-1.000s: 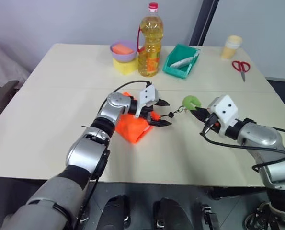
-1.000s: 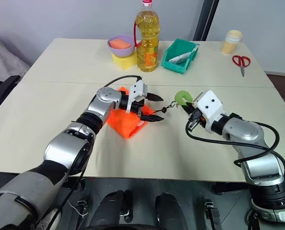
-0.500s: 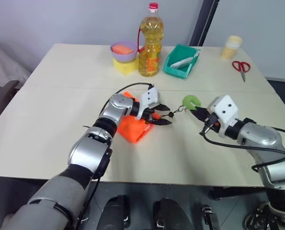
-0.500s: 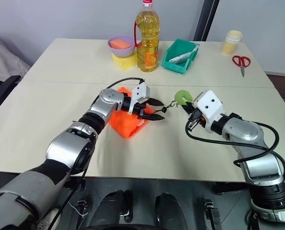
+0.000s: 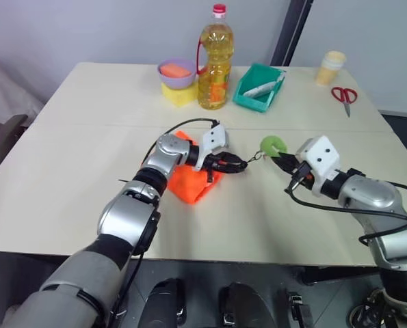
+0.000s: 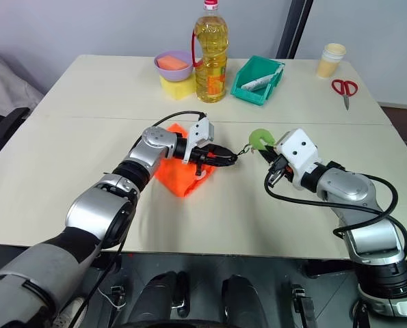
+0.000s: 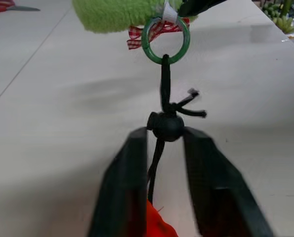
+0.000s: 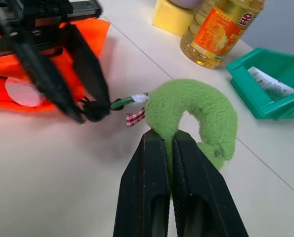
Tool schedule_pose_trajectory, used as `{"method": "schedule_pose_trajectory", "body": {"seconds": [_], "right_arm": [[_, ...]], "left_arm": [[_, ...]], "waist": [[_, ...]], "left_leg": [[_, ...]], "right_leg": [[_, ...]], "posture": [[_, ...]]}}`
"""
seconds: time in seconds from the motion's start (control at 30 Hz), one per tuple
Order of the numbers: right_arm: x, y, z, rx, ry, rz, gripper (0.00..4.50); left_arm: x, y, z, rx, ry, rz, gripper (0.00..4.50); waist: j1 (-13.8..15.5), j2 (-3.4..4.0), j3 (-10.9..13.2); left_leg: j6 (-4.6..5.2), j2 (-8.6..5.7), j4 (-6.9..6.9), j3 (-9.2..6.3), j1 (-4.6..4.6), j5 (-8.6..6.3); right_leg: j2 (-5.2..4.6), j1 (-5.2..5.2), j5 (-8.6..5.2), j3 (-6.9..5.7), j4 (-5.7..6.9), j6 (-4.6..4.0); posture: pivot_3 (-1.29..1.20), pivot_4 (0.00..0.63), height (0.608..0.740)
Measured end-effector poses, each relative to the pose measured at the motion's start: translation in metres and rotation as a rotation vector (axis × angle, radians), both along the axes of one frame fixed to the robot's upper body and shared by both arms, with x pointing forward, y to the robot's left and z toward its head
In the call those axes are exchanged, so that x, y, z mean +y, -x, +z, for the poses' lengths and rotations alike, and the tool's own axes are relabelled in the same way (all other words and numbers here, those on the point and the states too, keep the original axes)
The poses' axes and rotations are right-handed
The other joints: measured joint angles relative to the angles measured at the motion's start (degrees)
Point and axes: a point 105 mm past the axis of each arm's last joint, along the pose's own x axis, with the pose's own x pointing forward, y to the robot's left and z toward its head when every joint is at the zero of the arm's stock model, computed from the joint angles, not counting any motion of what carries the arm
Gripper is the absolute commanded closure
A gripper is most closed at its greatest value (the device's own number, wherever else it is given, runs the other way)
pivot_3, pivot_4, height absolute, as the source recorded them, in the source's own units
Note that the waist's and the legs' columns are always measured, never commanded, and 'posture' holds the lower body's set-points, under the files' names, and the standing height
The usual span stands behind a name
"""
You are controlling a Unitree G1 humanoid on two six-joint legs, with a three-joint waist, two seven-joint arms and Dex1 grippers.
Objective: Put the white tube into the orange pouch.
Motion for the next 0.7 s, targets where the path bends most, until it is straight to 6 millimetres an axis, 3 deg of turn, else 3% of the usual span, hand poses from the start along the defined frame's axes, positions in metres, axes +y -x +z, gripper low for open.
{"method": "schedule_pose_trajectory", "body": {"seconds": [0.7], "right_arm": [[0.0020, 0.0007, -0.0035, 0.012, 0.002, 0.007, 4.50]], "left_arm": [[-0.0003, -0.0019, 0.0029, -0.019, 0.019, 0.015, 3.17]], "waist": [[0.0, 0.00, 0.0]], "left_leg": [[0.00, 0.00, 0.07, -0.01, 0.00, 0.01]], "right_leg": [[0.00, 0.00, 0.00, 0.00, 0.09, 0.00]], "posture": [[0.00, 0.150, 0.737]]}}
